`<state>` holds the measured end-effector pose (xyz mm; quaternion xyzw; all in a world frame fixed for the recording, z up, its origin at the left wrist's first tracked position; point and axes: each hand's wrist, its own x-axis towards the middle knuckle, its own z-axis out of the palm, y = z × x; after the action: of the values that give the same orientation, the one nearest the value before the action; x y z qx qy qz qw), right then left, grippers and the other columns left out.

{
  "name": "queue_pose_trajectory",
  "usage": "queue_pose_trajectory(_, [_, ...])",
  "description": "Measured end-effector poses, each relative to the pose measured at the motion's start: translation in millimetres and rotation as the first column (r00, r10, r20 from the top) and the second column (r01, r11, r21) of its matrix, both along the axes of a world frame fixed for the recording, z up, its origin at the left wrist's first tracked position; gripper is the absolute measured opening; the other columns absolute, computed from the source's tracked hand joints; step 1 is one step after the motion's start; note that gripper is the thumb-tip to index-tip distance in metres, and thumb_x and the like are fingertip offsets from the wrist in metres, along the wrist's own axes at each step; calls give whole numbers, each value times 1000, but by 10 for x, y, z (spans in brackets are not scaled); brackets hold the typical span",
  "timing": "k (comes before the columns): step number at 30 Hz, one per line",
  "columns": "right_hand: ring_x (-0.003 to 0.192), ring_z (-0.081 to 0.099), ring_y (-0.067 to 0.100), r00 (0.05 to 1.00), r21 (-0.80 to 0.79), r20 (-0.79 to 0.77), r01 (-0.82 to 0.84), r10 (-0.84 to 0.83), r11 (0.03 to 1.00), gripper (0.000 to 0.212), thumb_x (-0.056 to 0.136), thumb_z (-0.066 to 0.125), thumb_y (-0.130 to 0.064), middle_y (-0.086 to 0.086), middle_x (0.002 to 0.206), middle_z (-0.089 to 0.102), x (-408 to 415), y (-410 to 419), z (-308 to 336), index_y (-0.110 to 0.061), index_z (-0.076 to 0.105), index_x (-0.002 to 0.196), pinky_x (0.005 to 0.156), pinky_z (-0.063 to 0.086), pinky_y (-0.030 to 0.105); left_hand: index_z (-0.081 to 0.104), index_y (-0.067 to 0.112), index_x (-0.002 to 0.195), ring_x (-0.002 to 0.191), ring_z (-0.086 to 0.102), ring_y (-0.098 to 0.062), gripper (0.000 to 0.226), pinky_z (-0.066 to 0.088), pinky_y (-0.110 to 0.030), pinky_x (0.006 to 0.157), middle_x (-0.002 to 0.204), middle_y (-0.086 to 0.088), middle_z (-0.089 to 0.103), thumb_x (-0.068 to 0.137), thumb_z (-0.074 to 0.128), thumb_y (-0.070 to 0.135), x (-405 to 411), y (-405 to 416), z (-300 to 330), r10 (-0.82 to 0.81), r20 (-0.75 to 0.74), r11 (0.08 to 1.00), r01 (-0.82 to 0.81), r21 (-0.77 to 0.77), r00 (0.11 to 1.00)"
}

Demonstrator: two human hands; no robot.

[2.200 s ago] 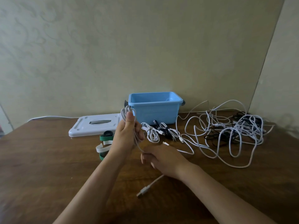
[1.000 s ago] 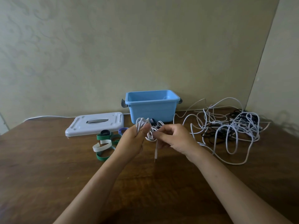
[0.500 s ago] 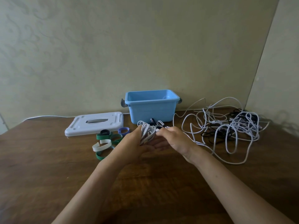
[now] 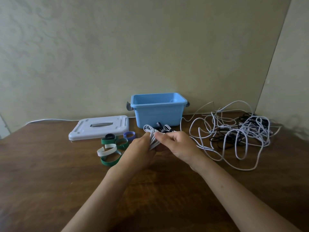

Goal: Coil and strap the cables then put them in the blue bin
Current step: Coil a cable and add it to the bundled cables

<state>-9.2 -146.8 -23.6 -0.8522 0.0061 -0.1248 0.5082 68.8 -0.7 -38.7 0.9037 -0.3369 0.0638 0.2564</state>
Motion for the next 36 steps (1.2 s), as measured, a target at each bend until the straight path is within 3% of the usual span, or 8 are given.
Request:
queue_pose_trajectory(2, [86, 71, 20, 1000, -28, 14, 15, -15, 1000, 62, 85, 55, -73, 5, 85, 76, 4, 12, -7, -16, 77, 93, 88, 55, 44, 52, 18, 110, 88, 63, -15, 20, 54, -29, 78, 97, 5, 62, 95, 63, 27, -7, -4, -4, -1, 11, 1000, 1, 1, 1000])
queue_pose_trajectory(7, [80, 71, 14, 995, -112, 61, 82, -76, 990, 47, 94, 55, -64, 0, 82, 73, 64, 16, -89, -19, 70, 90, 85, 59, 46, 53, 22, 98, 71, 57, -6, 14, 46, -15, 63, 85, 9, 58, 98, 59, 35, -9, -30, -11, 11, 67, 999, -14, 37, 998])
queue_pose_trajectory(11, [72, 60, 12, 985, -288, 103, 164, -140, 943, 45, 100, 42, -60, -2, 76, 64, 22, 73, -76, -23, 59, 81, 63, 46, 34, 57, 19, 90, 63, 54, -7, 23, 40, -17, 54, 73, 11, 53, 99, 55, 41, -38, -22, -2, 43, 125, 999, -46, 25, 991])
queue_pose_trajectory(16, [69, 51, 7, 979, -414, 53, 202, -198, 887, 46, 101, 27, -63, -5, 77, 56, 31, 95, -103, -27, 46, 79, 60, 34, 31, 63, 22, 100, 76, 60, -13, 29, 54, -30, 65, 94, 4, 57, 99, 49, 48, -75, -39, -28, 53, 207, 998, -60, 29, 977])
queue_pose_trajectory(20, [70, 53, 11, 983, -441, 90, 184, -161, 878, 34, 104, 28, -51, -5, 75, 56, 62, 97, -129, -25, 46, 89, 59, 35, 32, 62, 25, 113, 89, 60, -16, 20, 43, -25, 63, 107, 3, 54, 100, 51, 36, -114, -65, -33, 5, 267, 998, -23, 61, 964])
queue_pose_trajectory(24, [61, 48, 4, 970, -459, 211, 210, -124, 863, 32, 104, 35, -47, -8, 64, 49, 116, 57, -169, -23, 44, 83, 55, 29, 22, 63, 23, 114, 103, 53, -17, 23, 46, -27, 83, 110, 5, 68, 102, 48, 34, -107, -90, -54, -44, 336, 995, 9, 104, 941])
queue_pose_trajectory(31, [62, 53, 7, 952, -374, 260, 251, -159, 893, 54, 91, 28, -73, -9, 61, 54, 175, 57, -221, -26, 44, 69, 58, 34, 26, 61, 17, 119, 90, 67, -19, 33, 57, -34, 79, 108, -2, 69, 102, 45, 39, -37, -109, 5, -55, 247, 972, -4, 234, 967])
queue_pose_trajectory(36, [49, 44, 8, 971, -347, 189, 203, -143, 916, 50, 103, 47, -44, -5, 52, 48, 212, 11, -246, -27, 43, 57, 50, 27, 21, 64, 15, 111, 84, 66, -17, 23, 58, -35, 79, 102, -2, 69, 97, 56, 32, -18, -119, -29, -51, 82, 979, 34, 199, 995])
